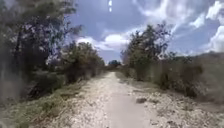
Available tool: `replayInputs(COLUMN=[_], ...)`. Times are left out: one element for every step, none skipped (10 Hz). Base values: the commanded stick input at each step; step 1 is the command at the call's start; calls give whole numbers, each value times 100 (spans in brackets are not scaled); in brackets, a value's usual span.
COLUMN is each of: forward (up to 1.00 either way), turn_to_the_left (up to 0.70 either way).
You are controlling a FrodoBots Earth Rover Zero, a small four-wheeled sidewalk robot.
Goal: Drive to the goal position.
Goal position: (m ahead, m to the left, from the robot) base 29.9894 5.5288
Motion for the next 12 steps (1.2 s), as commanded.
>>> replayInputs(forward=[50,50,50,50,50,50,50,50,50,50,50,50], turn_to_the_left=[0,0,0,0,0,0,0,0,0,0,0,0])
